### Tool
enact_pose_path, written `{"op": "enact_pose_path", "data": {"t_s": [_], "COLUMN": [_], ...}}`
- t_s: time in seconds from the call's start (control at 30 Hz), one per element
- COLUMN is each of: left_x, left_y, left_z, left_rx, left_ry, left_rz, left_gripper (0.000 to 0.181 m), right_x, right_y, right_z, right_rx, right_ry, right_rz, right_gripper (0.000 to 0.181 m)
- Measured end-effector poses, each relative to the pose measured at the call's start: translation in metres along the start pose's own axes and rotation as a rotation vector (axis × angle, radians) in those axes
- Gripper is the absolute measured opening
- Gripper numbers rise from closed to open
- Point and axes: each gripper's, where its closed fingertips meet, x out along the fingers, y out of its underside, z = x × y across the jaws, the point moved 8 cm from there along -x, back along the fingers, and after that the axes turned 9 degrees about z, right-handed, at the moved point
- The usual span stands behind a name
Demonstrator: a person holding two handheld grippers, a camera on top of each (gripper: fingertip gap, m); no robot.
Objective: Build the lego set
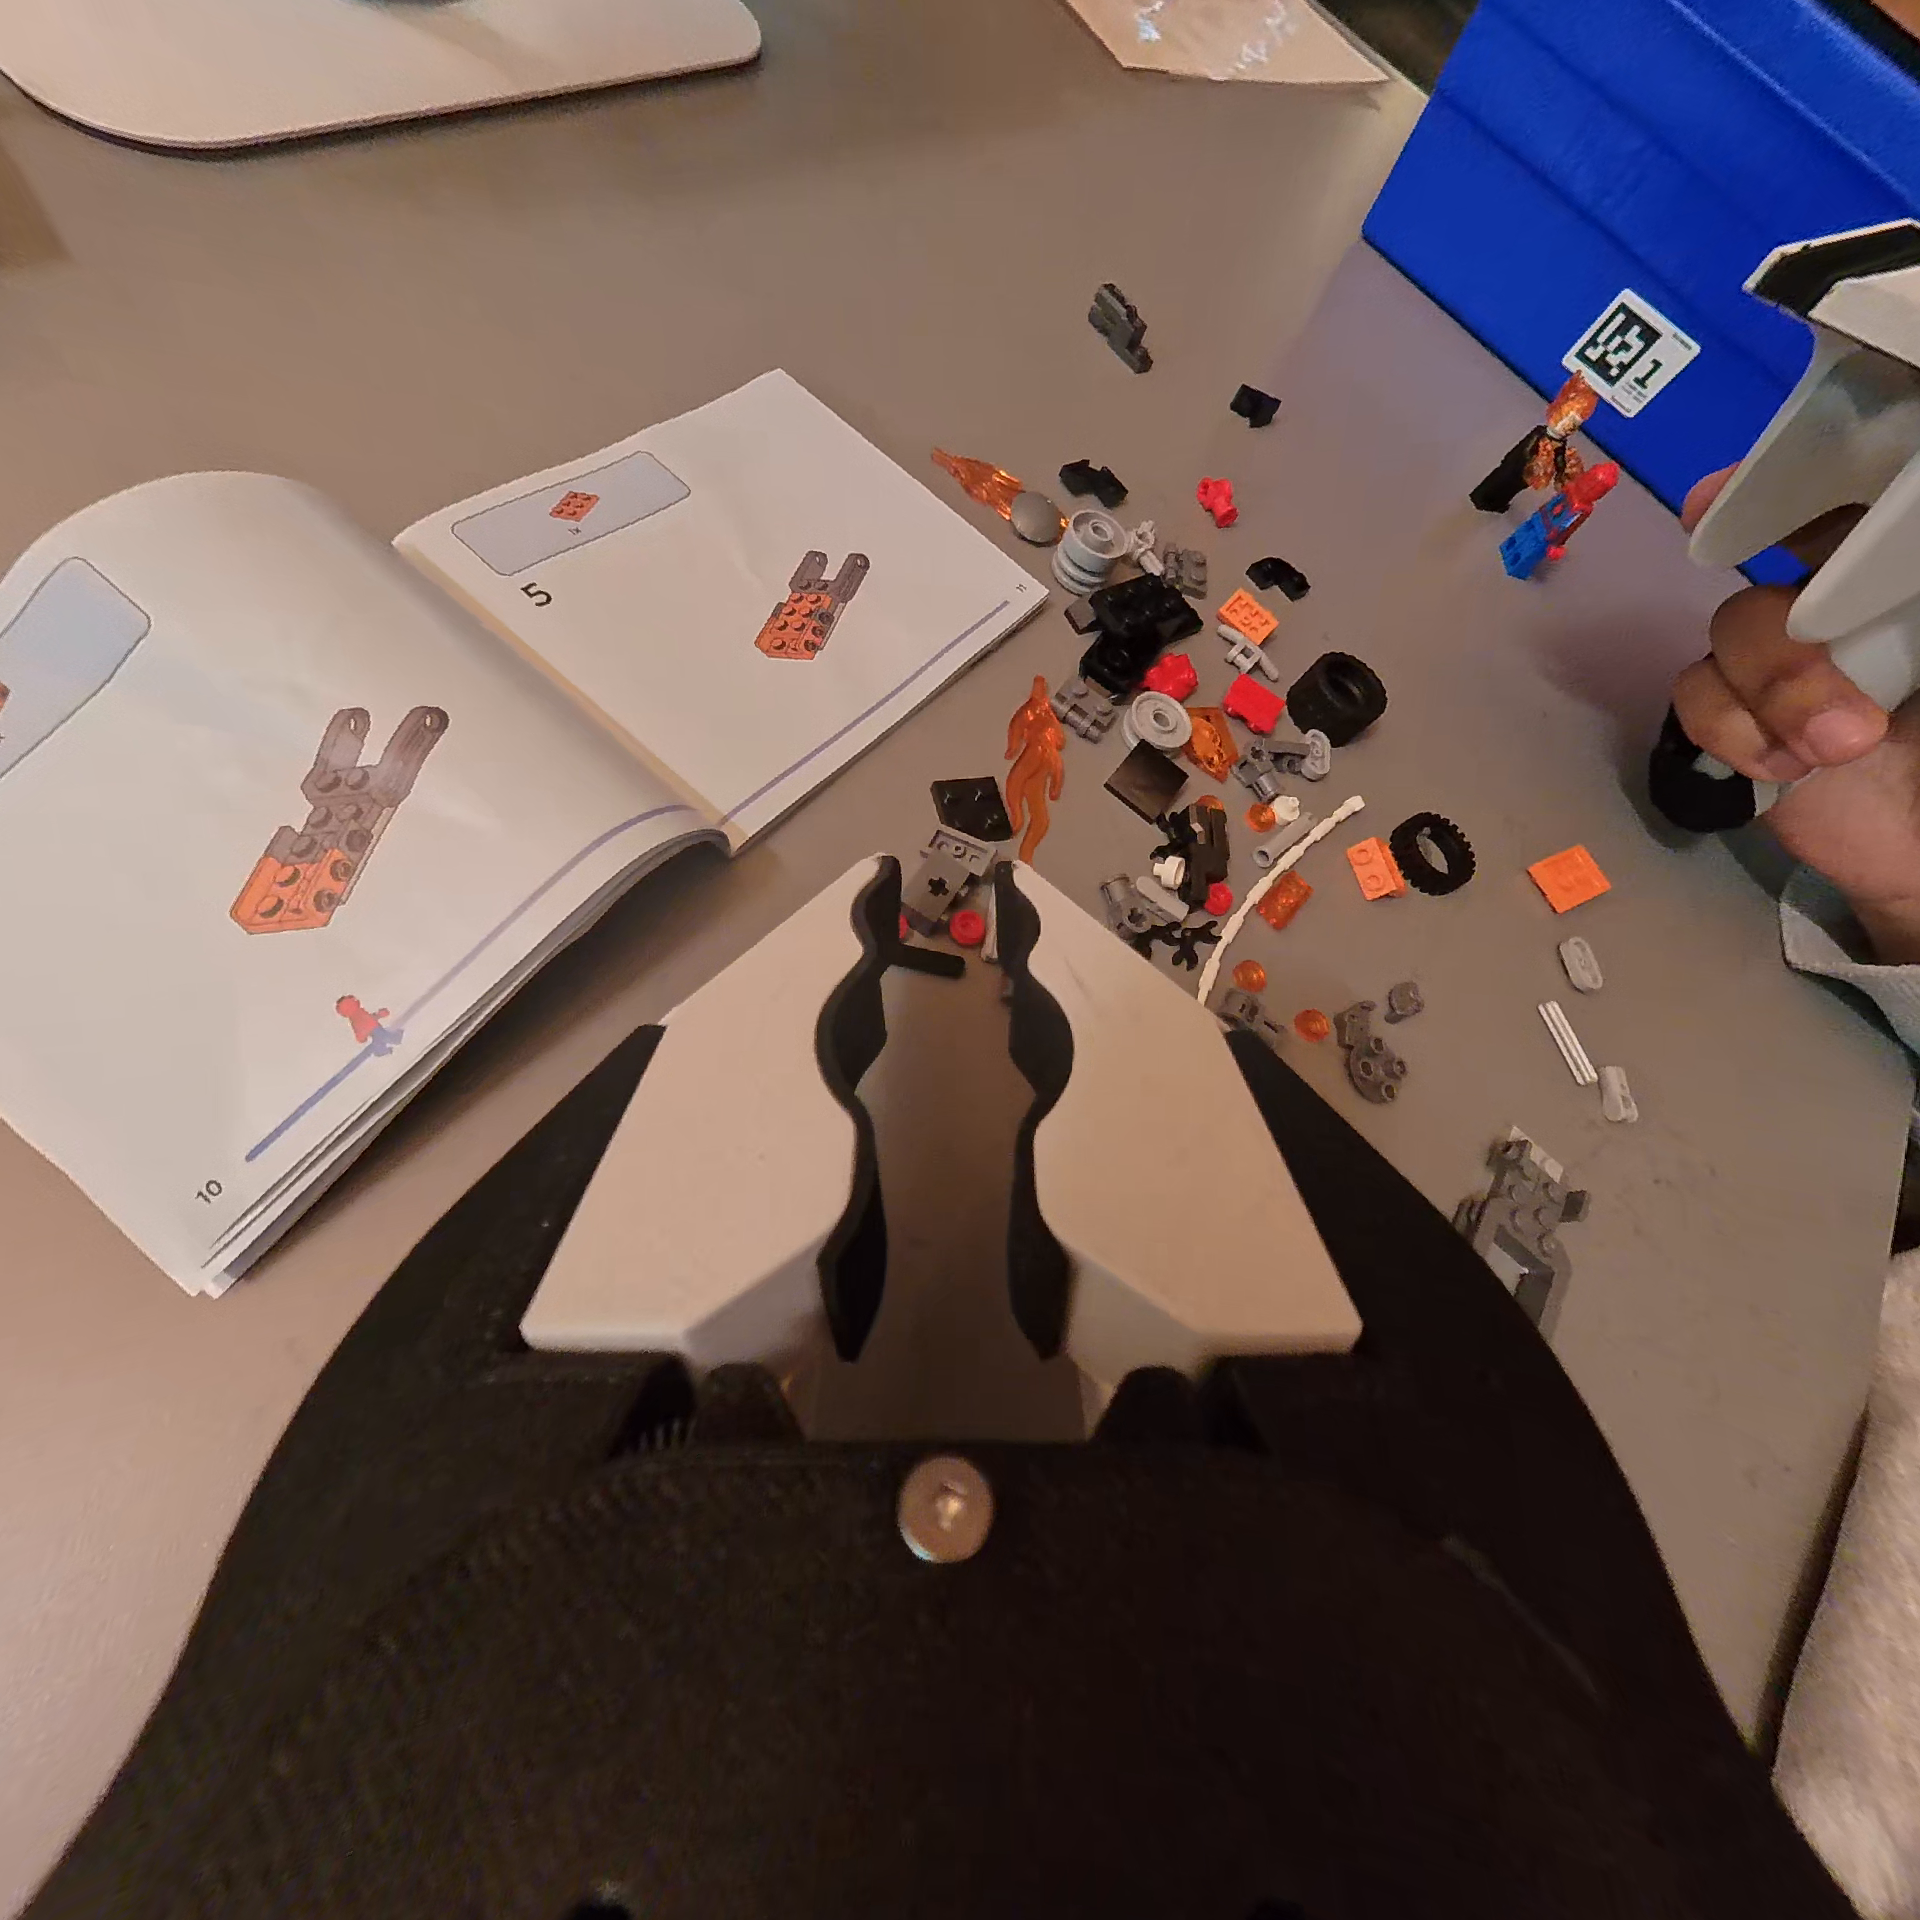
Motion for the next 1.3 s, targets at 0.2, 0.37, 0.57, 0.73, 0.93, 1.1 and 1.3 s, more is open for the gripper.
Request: {"op": "enact_pose_path", "data": {"t_s": [0.2,0.37,0.57,0.73,0.93,1.1,1.3], "left_x": [0.0002,0.0002,0.0008,0.0019,0.0016,0.0017,0.0016], "left_y": [0.0001,0.0001,0.0002,0.0007,0.0005,0.0005,0.0005], "left_z": [0.0002,0.0003,0.0004,0.0011,0.0016,0.0015,0.0018], "left_rx": [-0.001,-0.002,-0.003,-0.014,-0.018,-0.017,-0.02], "left_ry": [-0.001,-0.002,-0.002,0.0,-0.002,-0.003,-0.005], "left_rz": [0.001,0.001,0.007,0.017,0.014,0.015,0.013], "left_gripper": [0.019,0.019,0.02,0.025,0.027,0.027,0.028], "right_x": [0.0002,0.0004,0.0006,0.0008,0.0009,0.0009,0.0009], "right_y": [0.0001,0.0003,0.0003,0.0004,0.0005,0.0006,0.0007], "right_z": [0.0,0.0,0.0,0.0001,0.0002,0.0004,0.0006], "right_rx": [0.001,0.001,0.002,0.003,0.004,0.005,0.006], "right_ry": [-0.001,-0.001,-0.002,-0.003,-0.003,-0.004,-0.005], "right_rz": [0.002,0.003,0.004,0.005,0.006,0.007,0.007], "right_gripper": [0.009,0.009,0.009,0.009,0.009,0.009,0.009]}}
